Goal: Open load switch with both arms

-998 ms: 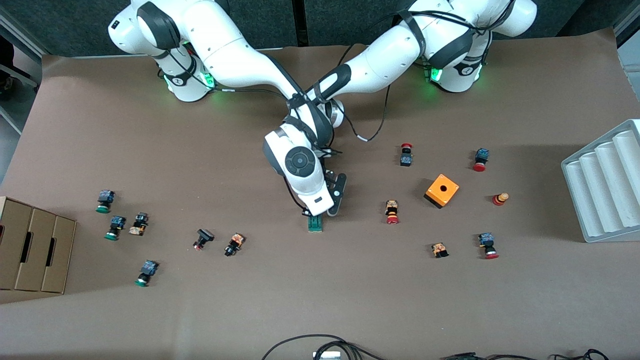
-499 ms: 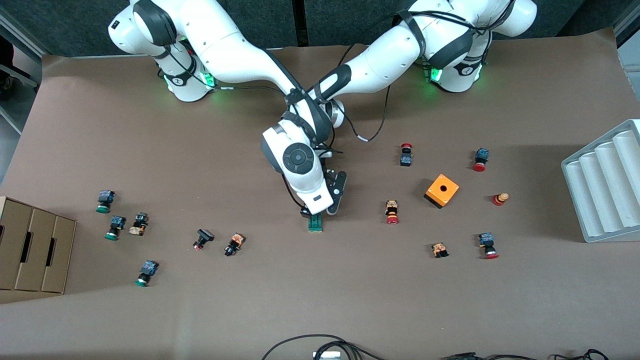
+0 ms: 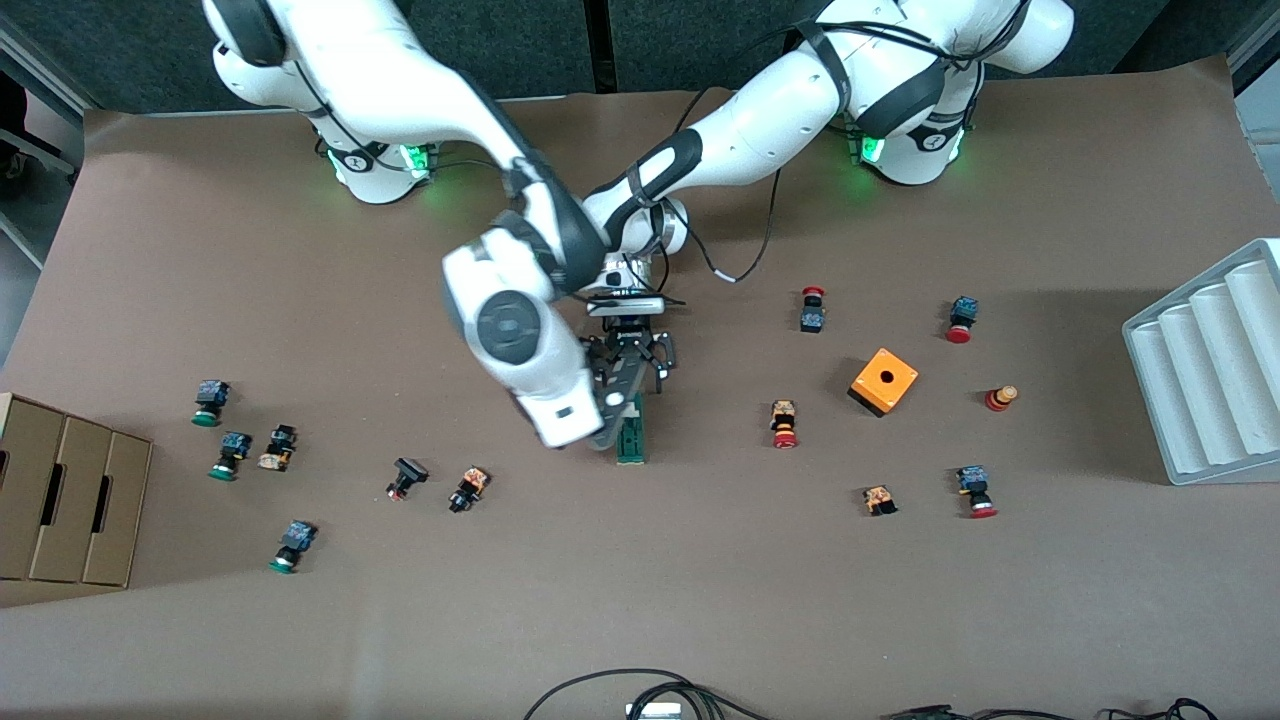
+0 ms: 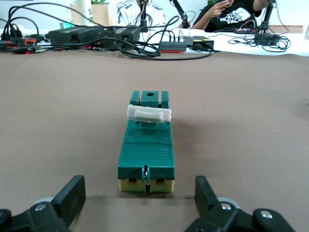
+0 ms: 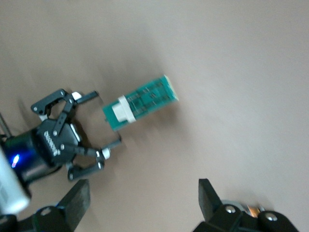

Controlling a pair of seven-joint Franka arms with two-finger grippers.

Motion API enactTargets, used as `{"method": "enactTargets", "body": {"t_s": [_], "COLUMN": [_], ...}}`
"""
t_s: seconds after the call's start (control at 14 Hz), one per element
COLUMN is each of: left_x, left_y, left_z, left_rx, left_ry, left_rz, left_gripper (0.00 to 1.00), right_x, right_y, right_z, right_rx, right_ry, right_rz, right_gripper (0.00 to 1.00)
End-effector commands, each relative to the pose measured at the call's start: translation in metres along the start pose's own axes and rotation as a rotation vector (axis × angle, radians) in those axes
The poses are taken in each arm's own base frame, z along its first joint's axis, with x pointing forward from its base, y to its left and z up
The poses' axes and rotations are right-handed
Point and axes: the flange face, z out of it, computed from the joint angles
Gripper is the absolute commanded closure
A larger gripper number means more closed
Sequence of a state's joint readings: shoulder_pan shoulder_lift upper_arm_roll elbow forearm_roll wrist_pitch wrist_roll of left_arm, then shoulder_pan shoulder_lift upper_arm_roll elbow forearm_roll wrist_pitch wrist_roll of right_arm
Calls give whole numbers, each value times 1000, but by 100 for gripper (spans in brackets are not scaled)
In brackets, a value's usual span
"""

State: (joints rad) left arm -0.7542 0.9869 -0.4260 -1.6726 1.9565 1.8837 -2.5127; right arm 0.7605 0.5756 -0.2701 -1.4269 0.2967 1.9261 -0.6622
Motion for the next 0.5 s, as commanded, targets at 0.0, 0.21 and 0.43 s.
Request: {"method": "enactTargets", "body": {"t_s": [0.0, 0.21, 0.43], "left_x": [6, 26, 50], "left_y": [13, 22, 29], "left_z": [-16, -24, -38], "left_rx": [13, 70, 117], "left_ry": [-43, -100, -171], "left_rz": [-13, 22, 109], "left_gripper": [0, 0, 0], "right_x": [-34, -66, -99], "right_y": [25, 56, 64], "right_z": [-41, -75, -124], "right_rx": [26, 28, 45], "right_ry": [2, 32, 51], "right_rz": [77, 137, 208], "right_gripper": [0, 0, 0]}}
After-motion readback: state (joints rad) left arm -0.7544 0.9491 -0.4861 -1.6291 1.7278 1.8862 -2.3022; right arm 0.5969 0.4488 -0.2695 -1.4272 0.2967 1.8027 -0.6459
